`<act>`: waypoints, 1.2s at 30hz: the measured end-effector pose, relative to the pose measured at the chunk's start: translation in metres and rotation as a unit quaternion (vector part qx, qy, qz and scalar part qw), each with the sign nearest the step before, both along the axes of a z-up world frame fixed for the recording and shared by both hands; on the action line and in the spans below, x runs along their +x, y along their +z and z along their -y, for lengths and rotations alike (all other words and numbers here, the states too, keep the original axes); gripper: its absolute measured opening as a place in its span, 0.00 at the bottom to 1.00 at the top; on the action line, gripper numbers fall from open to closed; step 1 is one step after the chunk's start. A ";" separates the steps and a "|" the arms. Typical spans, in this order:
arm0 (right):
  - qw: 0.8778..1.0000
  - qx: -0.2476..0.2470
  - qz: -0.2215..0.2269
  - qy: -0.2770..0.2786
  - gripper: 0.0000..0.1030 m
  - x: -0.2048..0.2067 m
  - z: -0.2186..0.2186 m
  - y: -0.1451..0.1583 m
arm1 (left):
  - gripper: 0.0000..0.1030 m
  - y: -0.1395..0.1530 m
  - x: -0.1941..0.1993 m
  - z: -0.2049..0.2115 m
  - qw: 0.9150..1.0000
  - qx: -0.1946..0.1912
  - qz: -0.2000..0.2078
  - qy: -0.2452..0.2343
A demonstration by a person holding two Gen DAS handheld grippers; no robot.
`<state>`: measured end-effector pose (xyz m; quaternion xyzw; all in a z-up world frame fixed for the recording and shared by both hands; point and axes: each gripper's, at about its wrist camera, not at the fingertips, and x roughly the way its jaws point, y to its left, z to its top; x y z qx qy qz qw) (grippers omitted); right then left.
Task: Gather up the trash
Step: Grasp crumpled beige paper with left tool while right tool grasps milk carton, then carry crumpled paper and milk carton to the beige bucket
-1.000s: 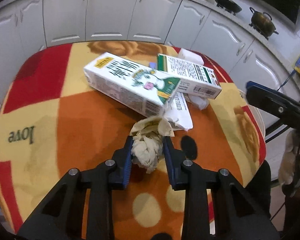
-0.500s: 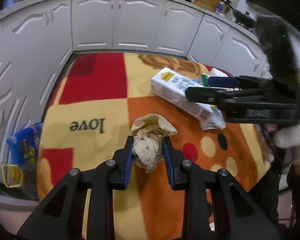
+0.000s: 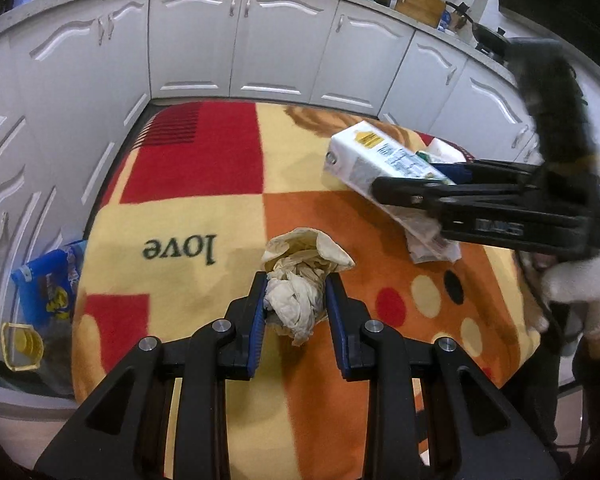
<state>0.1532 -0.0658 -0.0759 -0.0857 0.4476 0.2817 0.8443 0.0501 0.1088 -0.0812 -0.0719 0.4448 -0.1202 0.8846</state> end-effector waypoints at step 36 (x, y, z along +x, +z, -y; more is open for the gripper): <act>0.985 0.069 0.062 -0.148 0.50 -0.083 0.164 0.035 | 0.25 0.043 -0.001 0.141 0.995 0.012 0.047 -0.087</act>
